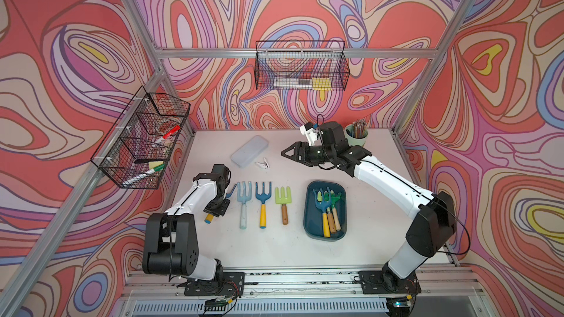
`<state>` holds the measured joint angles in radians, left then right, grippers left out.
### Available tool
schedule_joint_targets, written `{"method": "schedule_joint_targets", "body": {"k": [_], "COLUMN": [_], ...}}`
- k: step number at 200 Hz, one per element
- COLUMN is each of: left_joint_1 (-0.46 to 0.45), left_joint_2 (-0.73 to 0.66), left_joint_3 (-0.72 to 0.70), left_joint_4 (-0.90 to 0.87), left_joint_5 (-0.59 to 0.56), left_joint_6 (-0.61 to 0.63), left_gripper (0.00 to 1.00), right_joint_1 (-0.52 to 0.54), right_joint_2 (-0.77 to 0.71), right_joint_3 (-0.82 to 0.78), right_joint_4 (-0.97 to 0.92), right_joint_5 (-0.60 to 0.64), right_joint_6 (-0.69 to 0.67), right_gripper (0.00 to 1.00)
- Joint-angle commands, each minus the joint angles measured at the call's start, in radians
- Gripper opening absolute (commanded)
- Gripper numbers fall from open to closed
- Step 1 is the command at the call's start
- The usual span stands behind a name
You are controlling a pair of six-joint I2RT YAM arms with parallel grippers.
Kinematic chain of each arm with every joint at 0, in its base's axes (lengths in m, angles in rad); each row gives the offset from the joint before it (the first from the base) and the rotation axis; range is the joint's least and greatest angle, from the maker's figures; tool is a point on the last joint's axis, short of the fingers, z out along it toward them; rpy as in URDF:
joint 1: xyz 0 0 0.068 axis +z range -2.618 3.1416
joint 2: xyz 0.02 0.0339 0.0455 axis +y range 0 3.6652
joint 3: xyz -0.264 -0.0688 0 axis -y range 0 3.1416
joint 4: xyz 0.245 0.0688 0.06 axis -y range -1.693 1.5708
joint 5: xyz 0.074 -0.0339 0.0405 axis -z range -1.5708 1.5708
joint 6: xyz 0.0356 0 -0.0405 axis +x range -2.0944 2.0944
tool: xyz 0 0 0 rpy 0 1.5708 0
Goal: Take the hand rake out of the storage box
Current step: Place the rake at the center of the board.
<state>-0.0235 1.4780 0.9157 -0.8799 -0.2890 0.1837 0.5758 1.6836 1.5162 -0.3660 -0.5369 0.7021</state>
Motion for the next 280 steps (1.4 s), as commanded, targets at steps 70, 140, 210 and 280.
{"method": "schedule_joint_targets", "body": {"k": [70, 140, 210, 280], "left_joint_1": [-0.021, -0.04, -0.041, -0.01], "left_joint_2": [0.09, 0.12, 0.131, 0.257], "left_joint_3": [0.012, 0.0, 0.057, 0.179], "left_joint_4": [-0.016, -0.033, -0.027, -0.024], "left_joint_5": [-0.021, -0.037, -0.004, 0.116], "left_joint_6": [-0.006, -0.004, -0.008, -0.084], "left_gripper": [0.26, 0.37, 0.37, 0.38], "right_joint_1": [0.013, 0.019, 0.023, 0.031], "right_joint_2": [0.011, 0.018, 0.012, 0.001], "right_joint_3": [0.027, 0.033, 0.005, -0.026], "right_joint_4": [-0.009, -0.001, 0.022, 0.017], "right_joint_5": [-0.004, -0.006, -0.005, 0.02], "right_joint_6": [-0.013, -0.007, 0.002, -0.009], "right_gripper": [0.65, 0.65, 0.65, 0.65]}}
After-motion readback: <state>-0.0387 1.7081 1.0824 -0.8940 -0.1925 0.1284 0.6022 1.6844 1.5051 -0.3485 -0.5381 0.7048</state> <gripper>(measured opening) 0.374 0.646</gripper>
